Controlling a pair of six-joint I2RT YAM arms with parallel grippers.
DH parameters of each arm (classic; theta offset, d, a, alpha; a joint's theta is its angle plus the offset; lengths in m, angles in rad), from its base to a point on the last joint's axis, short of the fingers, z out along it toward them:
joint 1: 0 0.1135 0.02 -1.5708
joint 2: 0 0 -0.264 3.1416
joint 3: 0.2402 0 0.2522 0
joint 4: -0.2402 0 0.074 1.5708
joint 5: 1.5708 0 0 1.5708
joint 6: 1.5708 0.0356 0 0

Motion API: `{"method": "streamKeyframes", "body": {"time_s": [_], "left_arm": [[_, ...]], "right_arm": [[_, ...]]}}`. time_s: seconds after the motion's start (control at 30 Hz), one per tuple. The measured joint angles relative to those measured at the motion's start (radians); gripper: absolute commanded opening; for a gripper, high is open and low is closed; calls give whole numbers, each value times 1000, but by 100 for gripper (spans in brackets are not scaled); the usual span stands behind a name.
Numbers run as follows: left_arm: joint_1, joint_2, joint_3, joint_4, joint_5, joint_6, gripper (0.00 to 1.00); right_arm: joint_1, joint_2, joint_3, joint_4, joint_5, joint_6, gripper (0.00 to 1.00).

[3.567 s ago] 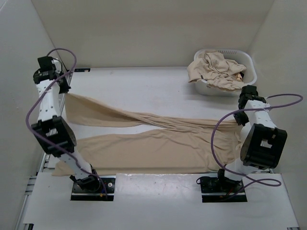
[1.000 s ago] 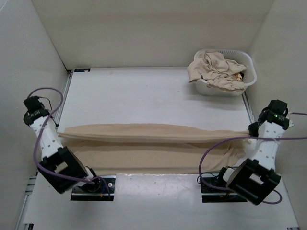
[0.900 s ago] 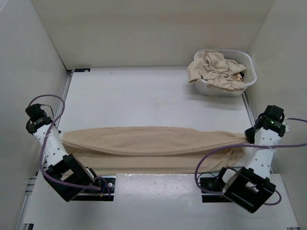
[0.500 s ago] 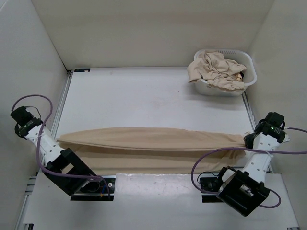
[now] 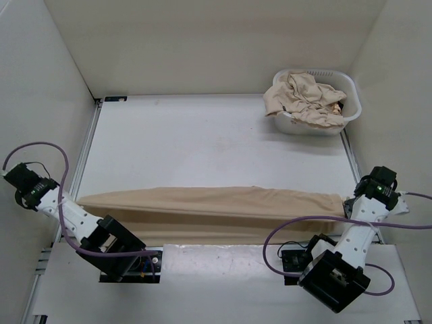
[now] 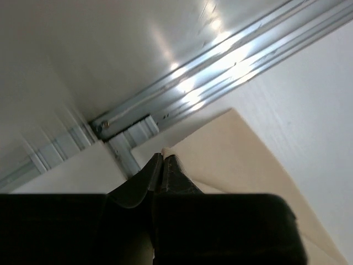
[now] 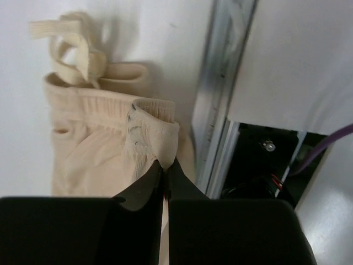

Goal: Fold and stack the trousers
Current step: Fold the trousers

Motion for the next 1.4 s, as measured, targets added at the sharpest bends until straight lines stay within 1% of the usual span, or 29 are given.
{"method": "streamKeyframes", "body": {"time_s": [0.1, 0.23, 0.27, 0.3, 0.33, 0.4, 0.43, 0.47, 0.53, 0.57, 0.6, 0.63, 0.67, 0.73, 0.77, 0.83, 0.9, 0.97, 1.0, 1.03, 1.07, 1.1, 1.2, 1.23, 1.33, 1.4], "left_arm": [[36, -29, -91, -1, -1, 0, 14], [66, -23, -165, -19, -9, 0, 14], [69, -23, -171, -21, -13, 0, 14], [71, -23, -175, -19, -19, 0, 14], [76, -23, -179, -17, -23, 0, 14], [76, -23, -188, -15, -31, 0, 14], [76, -23, -196, -11, -35, 0, 14], [76, -23, -202, -12, -42, 0, 17], [76, -23, -215, -13, -61, 3, 36], [76, -19, -218, -14, -73, 5, 45], [76, -13, -219, -14, -92, 4, 60], [76, -4, -219, -12, -112, 5, 63], [77, 5, -219, -11, -127, 2, 63], [78, 14, -212, -29, -143, 1, 67], [79, 16, -192, -60, -138, 2, 70], [80, 14, -119, -119, -101, 3, 74], [72, 5, -21, -174, -43, 0, 74], [36, -17, 43, -191, -2, 0, 74], [7, -32, 49, -191, 8, 0, 74], [-35, -47, 43, -197, 10, 0, 74], [-87, -57, 16, -198, 6, 0, 74], [-137, -64, -30, -193, 0, 0, 74], [-275, -40, -206, -183, -25, 1, 74], [-313, -23, -262, -179, -38, 0, 74], [-429, 53, -369, -145, -93, 0, 74], [-475, 111, -385, -101, -133, 1, 74]], "right_arm": [[-7, -21, -86, -21, 30, 24, 0], [-10, -21, -110, -43, 63, 63, 0], [-12, -22, -110, -45, 74, 74, 2], [-14, -21, -110, -49, 87, 87, 6], [-15, -21, -110, -56, 97, 97, 26], [-15, -21, -110, -65, 119, 123, 52], [-15, -21, -110, -69, 131, 136, 72], [-15, -20, -110, -74, 146, 149, 78], [-15, -18, -110, -88, 173, 166, 86], [-15, -15, -109, -92, 184, 174, 86], [-15, -12, -109, -95, 193, 177, 88], [-15, -10, -107, -96, 199, 177, 89], [-15, -8, -101, -97, 199, 174, 90], [-13, -3, -74, -85, 184, 135, 90], [-9, 2, -53, -73, 173, 110, 86], [37, 15, -10, -35, 148, 52, 83], [120, 29, 25, 15, 121, 4, 77], [215, 34, 37, 55, 99, -24, 72], [273, 35, 36, 70, 89, -31, 66], [327, 39, 32, 79, 83, -30, 64], [375, 43, 21, 90, 77, -23, 64], [423, 49, -2, 109, 69, -11, 61], [536, 85, -121, 163, 54, 37, 56], [562, 111, -162, 180, 45, 51, 52], [595, 213, -232, 212, 31, 87, 43], [599, 291, -235, 241, 31, 106, 43]]}}
